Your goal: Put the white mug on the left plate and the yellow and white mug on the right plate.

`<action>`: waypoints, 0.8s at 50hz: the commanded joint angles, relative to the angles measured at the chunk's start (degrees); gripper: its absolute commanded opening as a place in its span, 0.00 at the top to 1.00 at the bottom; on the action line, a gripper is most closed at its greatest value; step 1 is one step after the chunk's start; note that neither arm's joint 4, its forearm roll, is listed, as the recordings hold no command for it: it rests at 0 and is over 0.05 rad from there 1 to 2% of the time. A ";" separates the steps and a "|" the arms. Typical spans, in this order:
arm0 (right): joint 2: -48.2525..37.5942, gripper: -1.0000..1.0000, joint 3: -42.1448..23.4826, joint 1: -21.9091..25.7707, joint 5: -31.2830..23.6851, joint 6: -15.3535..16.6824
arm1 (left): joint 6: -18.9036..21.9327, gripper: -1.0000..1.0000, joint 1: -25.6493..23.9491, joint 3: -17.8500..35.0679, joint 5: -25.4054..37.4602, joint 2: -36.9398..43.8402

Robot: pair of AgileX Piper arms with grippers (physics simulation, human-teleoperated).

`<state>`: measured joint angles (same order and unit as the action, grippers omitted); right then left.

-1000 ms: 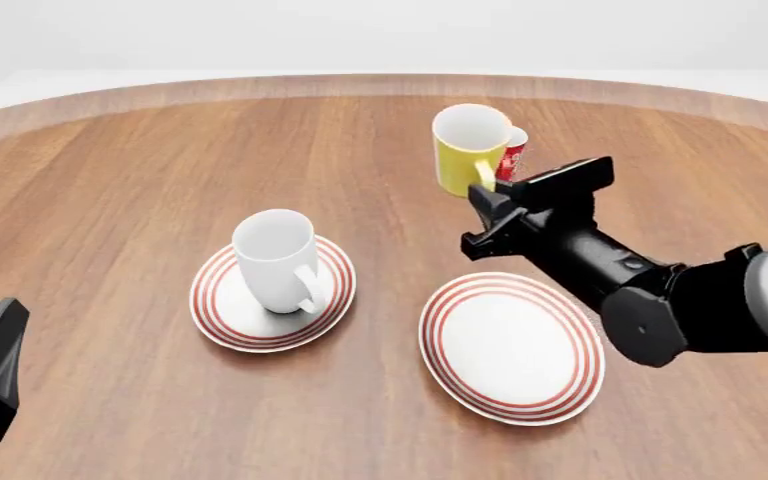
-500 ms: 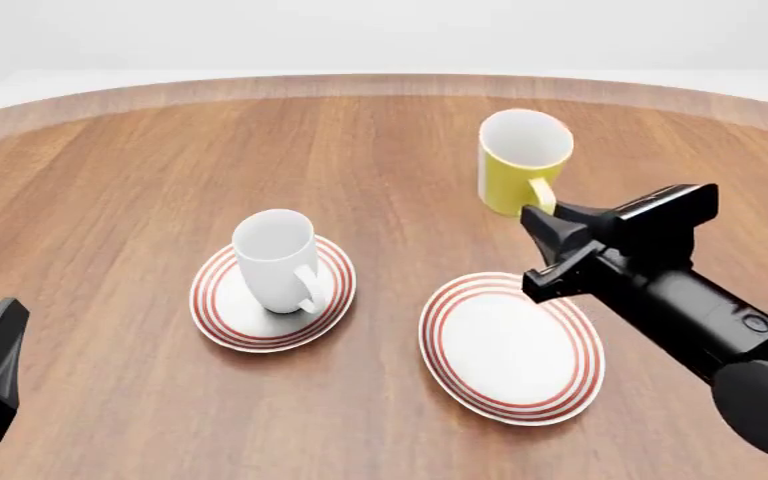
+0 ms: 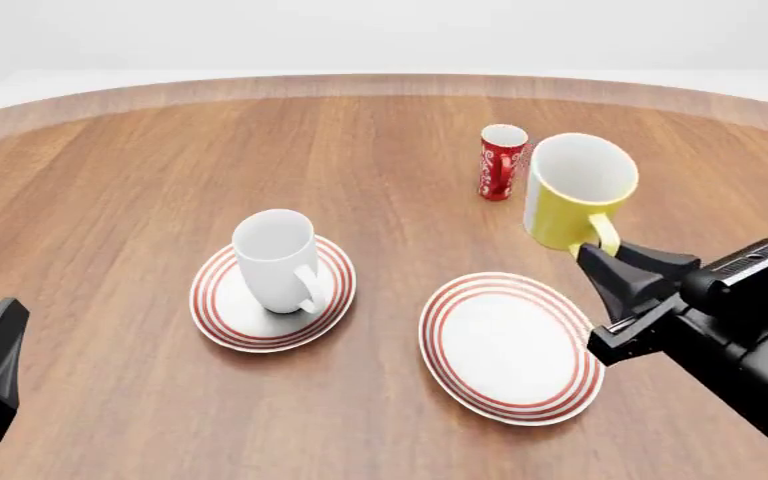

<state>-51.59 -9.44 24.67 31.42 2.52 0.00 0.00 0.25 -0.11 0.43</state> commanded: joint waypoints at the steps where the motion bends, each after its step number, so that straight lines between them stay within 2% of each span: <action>1: 7.70 1.00 3.29 -0.32 -3.99 -0.75 | 0.00 0.00 0.00 0.00 0.00 0.00; 15: 15.99 1.00 6.72 0.43 -9.99 -1.39 | 0.00 0.00 0.00 0.00 0.00 0.00; 40: 13.52 1.00 9.43 2.15 -8.77 -1.79 | 0.00 0.00 0.00 0.00 0.00 0.00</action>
<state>-37.26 -0.58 26.30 22.39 1.40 0.00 0.00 0.25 -0.11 0.43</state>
